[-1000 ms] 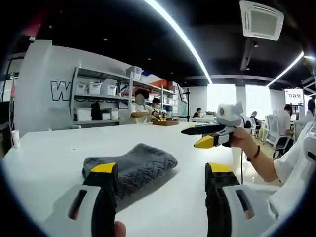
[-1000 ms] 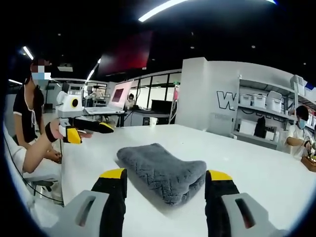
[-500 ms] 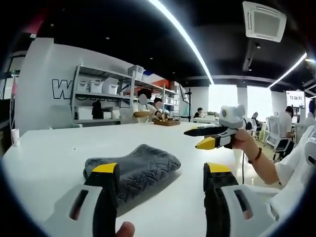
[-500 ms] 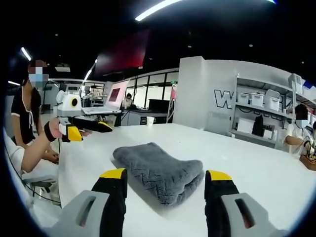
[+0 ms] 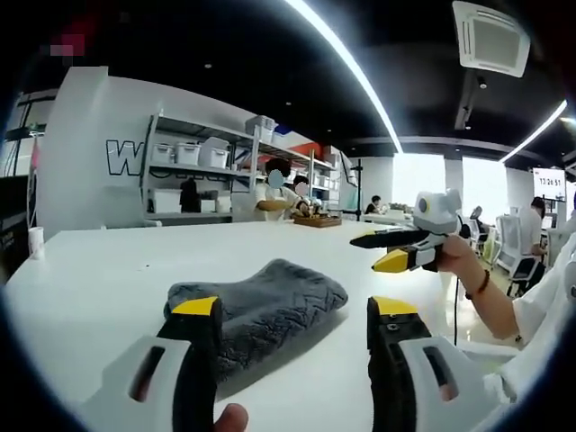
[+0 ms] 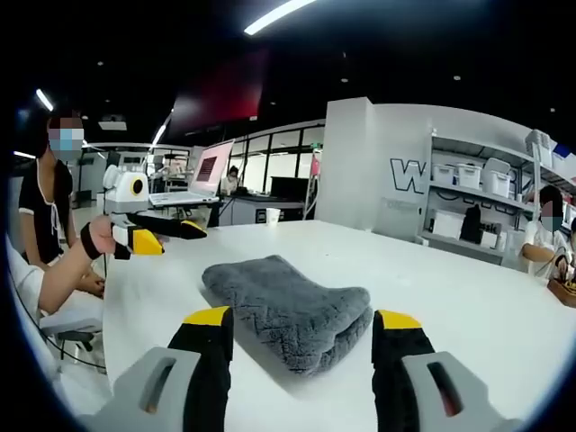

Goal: Open the folded towel by lifting each exposed corner and separating the folded layers until the towel lies flat within the target outline without major curled edges

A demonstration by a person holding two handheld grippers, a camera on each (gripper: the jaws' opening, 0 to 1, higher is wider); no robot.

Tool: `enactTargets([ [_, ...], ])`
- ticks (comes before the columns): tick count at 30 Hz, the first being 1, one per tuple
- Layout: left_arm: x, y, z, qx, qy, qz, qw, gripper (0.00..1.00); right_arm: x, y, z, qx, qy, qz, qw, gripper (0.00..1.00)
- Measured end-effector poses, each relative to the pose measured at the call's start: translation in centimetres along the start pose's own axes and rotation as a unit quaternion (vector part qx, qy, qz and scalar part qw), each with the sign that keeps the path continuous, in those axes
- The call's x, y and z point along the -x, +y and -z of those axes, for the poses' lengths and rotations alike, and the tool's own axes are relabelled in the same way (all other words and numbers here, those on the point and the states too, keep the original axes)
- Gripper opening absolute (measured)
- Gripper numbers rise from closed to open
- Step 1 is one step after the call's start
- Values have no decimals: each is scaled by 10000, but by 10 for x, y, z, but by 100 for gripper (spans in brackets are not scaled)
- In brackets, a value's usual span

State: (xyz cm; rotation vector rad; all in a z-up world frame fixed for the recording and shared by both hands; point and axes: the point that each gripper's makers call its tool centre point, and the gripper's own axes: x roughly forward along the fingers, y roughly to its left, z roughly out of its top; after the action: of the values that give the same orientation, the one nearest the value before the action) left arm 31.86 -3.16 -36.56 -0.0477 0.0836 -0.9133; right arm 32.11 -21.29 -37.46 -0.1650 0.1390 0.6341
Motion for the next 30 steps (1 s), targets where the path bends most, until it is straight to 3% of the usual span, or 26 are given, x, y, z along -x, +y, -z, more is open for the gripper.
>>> enactTargets([
  [19, -8, 5, 4, 26, 122, 35, 9999, 65, -11, -2, -2, -129, -75, -23, 9999, 56],
  [30, -15, 6, 5, 45, 185, 41, 9998, 64, -18, -1, -7, 11, -175, -53, 9998, 58],
])
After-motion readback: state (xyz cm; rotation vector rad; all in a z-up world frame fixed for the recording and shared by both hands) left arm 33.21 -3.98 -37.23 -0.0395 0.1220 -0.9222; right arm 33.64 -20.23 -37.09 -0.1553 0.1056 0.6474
